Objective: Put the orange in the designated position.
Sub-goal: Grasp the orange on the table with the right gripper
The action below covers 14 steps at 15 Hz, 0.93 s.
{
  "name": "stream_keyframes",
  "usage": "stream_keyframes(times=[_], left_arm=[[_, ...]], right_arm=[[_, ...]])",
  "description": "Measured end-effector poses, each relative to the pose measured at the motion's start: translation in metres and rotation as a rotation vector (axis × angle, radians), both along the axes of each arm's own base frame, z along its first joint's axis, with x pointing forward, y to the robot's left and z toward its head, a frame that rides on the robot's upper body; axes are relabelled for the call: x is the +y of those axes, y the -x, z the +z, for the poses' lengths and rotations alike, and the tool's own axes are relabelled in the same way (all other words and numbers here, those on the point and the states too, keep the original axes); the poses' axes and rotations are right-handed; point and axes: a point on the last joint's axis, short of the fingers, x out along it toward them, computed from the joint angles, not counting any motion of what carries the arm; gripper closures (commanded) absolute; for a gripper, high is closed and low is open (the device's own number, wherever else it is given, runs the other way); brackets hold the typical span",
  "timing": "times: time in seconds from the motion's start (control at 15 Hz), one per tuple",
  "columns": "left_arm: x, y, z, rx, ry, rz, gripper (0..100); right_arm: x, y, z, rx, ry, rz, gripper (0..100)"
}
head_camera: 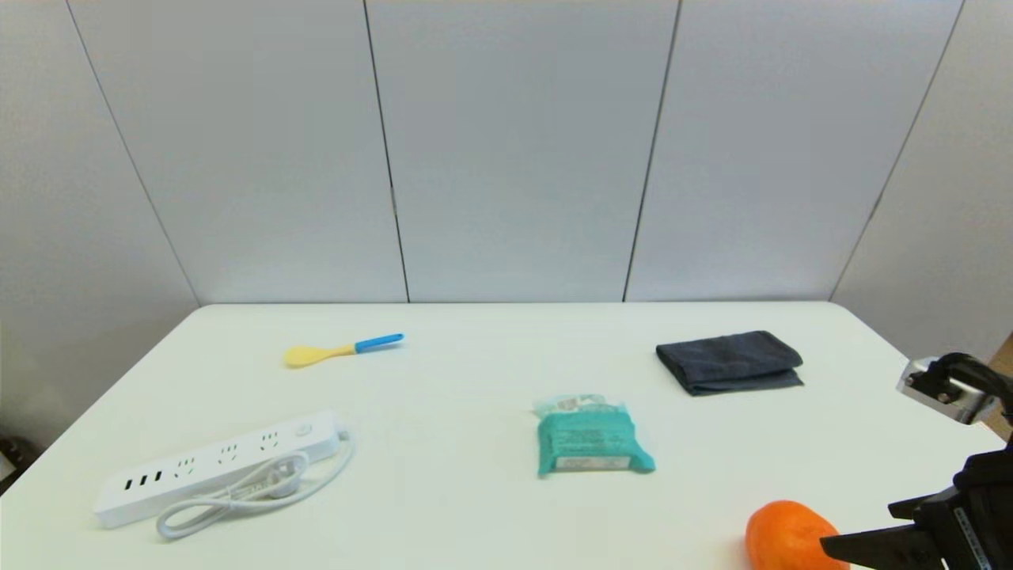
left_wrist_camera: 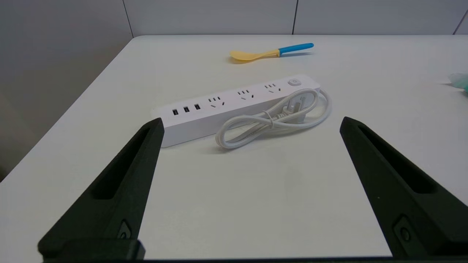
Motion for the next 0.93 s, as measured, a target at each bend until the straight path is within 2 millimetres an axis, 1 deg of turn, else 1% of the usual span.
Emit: stream_keyframes(times=[0.33, 0.93], left_arm=[[0.000, 0.000, 0.000, 0.000, 0.000, 0.000, 0], [0.000, 0.000, 0.000, 0.000, 0.000, 0.000, 0]], right_arm=[[0.012, -0.009, -0.007, 0.042, 0.007, 0.063, 0], [0.020, -0.028, -0.029, 0.148, 0.031, 0.079, 0]])
